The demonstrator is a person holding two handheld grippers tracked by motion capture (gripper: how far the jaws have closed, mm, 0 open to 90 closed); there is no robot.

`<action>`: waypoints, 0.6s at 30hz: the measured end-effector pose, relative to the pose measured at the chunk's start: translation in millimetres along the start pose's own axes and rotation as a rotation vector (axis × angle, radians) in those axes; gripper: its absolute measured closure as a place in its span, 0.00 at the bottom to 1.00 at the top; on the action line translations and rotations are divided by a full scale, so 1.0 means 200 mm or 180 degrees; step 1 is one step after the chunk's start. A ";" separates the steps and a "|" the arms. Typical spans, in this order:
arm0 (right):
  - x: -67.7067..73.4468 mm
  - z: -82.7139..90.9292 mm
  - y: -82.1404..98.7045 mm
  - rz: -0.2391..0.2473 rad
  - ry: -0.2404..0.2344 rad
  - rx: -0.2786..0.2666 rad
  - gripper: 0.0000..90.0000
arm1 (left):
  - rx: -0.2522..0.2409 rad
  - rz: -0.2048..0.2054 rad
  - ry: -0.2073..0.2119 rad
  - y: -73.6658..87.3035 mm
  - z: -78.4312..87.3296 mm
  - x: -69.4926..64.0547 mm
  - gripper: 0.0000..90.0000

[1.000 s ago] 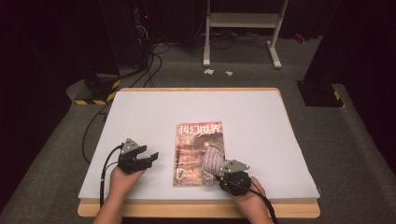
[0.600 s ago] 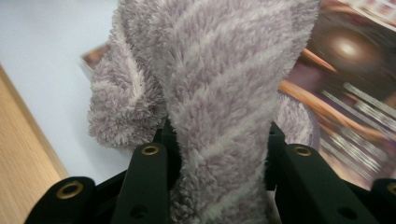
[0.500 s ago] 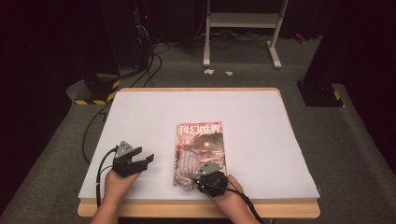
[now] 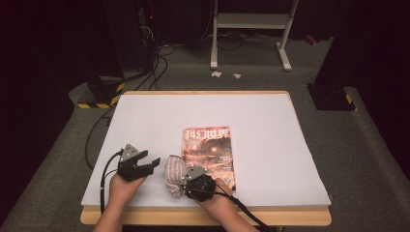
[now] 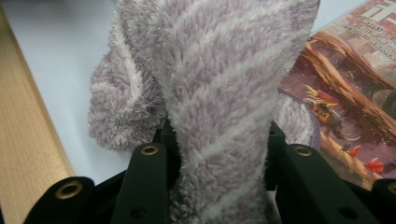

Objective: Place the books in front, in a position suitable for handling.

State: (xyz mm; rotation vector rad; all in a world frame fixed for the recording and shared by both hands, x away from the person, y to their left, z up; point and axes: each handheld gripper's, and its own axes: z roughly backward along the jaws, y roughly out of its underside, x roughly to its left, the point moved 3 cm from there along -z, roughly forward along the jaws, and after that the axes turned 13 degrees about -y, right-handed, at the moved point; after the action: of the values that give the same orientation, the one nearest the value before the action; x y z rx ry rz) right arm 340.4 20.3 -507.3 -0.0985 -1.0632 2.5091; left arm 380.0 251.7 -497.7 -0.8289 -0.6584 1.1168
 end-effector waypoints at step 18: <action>-0.19 0.28 0.25 -0.0386 0.0441 -0.0030 0.72 | 0.0001 0.0011 0.0001 0.00 -0.01 0.01 0.40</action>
State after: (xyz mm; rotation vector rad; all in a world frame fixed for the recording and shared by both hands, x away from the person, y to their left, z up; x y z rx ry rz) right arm 345.7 -63.8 -506.7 -0.2015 -0.9948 2.3524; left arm 381.9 252.6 -498.1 -0.8304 -0.6567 1.1199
